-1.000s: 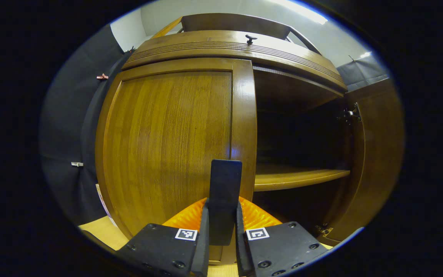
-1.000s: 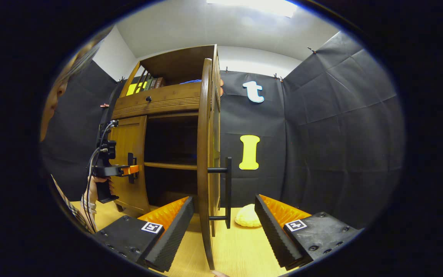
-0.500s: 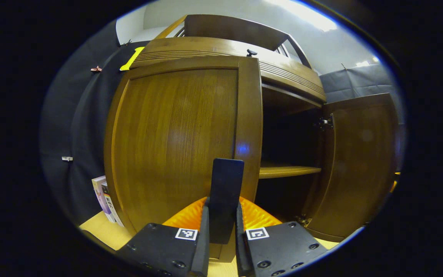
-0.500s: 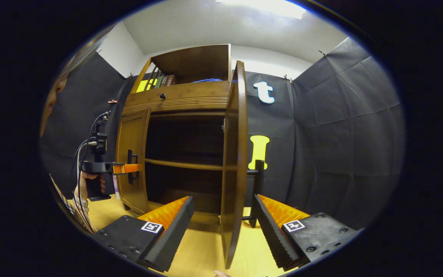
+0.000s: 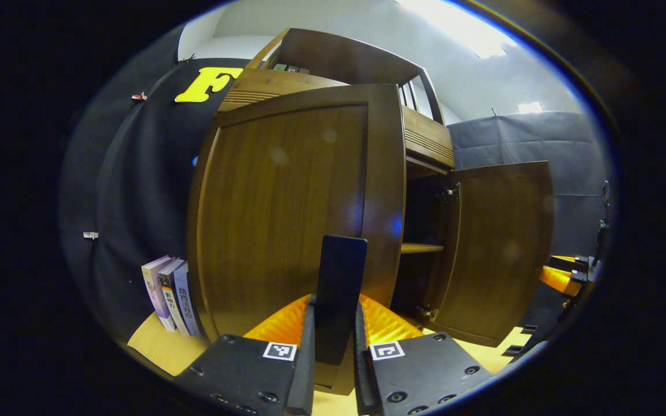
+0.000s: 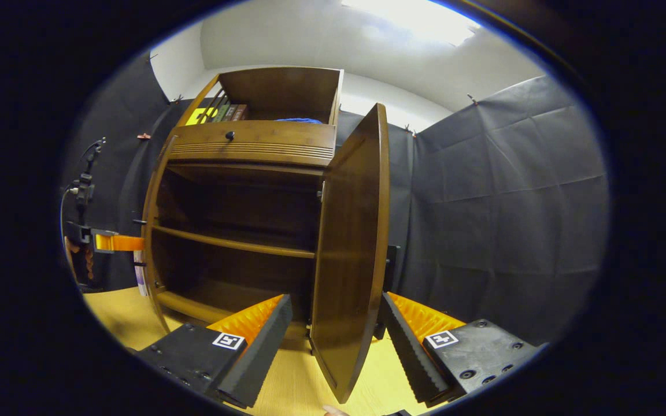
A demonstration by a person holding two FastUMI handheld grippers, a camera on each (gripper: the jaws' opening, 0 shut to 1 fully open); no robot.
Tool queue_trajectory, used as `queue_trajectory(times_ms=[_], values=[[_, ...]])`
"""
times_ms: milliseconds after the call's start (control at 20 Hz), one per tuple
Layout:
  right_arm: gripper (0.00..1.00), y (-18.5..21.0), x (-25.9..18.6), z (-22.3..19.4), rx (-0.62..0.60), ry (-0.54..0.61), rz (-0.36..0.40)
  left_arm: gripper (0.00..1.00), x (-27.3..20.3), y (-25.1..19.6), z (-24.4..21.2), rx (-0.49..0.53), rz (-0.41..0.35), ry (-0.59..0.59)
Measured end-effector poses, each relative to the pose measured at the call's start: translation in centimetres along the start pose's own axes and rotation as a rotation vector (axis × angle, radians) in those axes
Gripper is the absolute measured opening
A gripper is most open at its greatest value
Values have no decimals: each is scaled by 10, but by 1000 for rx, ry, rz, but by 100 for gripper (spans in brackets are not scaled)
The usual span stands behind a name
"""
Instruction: Open the right door of the double-door shoe cabinet with the right hand, and open the left door with the left hand.
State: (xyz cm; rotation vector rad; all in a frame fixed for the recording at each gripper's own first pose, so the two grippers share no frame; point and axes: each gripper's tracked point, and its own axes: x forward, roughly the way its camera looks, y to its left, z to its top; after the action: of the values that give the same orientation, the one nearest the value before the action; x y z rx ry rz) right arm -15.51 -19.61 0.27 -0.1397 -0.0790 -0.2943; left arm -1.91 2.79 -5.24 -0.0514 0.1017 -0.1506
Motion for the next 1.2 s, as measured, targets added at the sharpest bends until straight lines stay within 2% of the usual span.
queue_trajectory(times_ms=[50, 100, 250, 450, 700, 800, 1000, 1150, 1200], values=[[95, 6, -2, 4, 16, -9, -2, 32, -10, 4, 0, -1, -4, 0], [97, 14, -4, 5, 31, -13, 5, 32, -19, 8, 1, -3, -4, 1], [97, 42, -4, 5, 50, -8, 55, 32, -45, 23, 3, -4, 14, -1], [97, 73, -1, -4, 57, 21, 141, 30, -70, 44, 9, 27, 76, -28], [96, 106, 6, -13, 44, 32, 212, 26, -91, 62, 15, 54, 146, -32], [99, 123, 10, -14, 55, 37, 254, 25, -101, 76, 17, 56, 193, -48], [97, 152, 13, -20, 82, 59, 329, 19, -120, 104, 18, 44, 292, -59], [96, 170, 13, -16, 104, 48, 380, 18, -141, 126, 22, 43, 376, -69], [98, 175, 13, -16, 108, 45, 391, 12, -149, 130, 27, 53, 392, -82]])
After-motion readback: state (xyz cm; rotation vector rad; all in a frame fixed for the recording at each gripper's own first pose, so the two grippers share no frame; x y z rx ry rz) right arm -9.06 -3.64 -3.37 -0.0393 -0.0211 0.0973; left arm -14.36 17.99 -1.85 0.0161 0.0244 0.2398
